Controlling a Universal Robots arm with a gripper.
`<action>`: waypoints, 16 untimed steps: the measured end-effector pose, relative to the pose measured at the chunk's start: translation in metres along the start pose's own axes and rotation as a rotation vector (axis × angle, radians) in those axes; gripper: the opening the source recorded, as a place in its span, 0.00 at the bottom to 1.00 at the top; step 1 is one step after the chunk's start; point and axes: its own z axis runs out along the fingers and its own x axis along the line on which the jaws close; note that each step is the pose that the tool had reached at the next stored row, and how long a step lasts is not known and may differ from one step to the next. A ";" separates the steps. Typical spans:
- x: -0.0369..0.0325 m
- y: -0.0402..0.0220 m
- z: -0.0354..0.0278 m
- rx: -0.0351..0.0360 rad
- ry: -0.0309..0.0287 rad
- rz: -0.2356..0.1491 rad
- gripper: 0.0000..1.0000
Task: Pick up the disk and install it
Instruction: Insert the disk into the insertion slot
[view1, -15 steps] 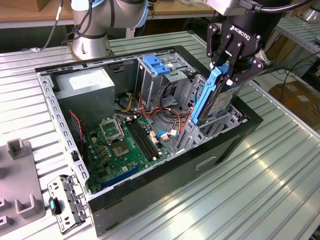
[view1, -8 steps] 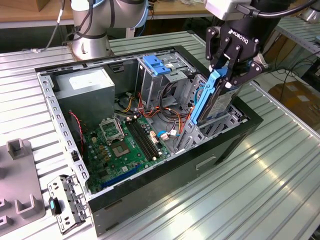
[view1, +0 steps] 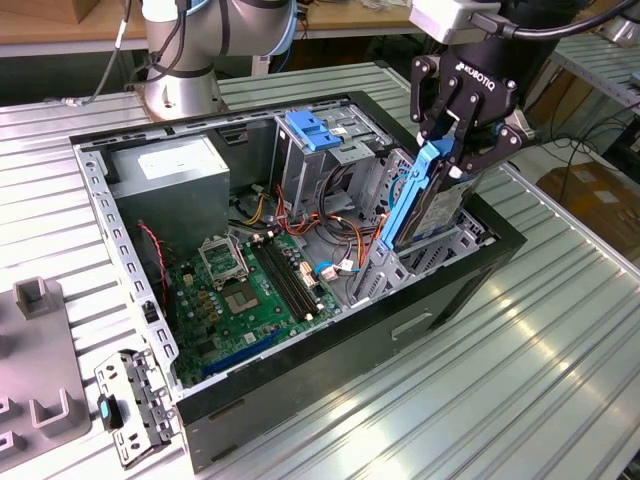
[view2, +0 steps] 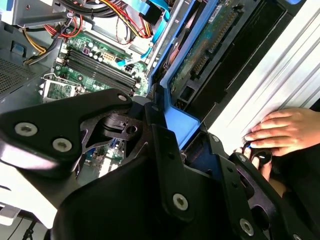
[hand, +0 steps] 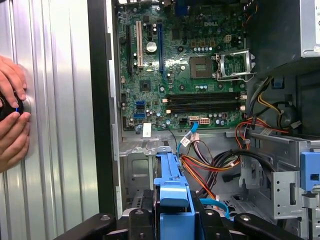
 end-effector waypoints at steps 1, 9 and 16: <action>0.0000 0.0000 0.0001 0.0000 0.0000 0.000 0.37; -0.0001 0.0001 0.0064 0.0000 -0.0001 0.000 0.37; -0.0002 0.0002 0.0134 0.0000 0.0000 0.000 0.37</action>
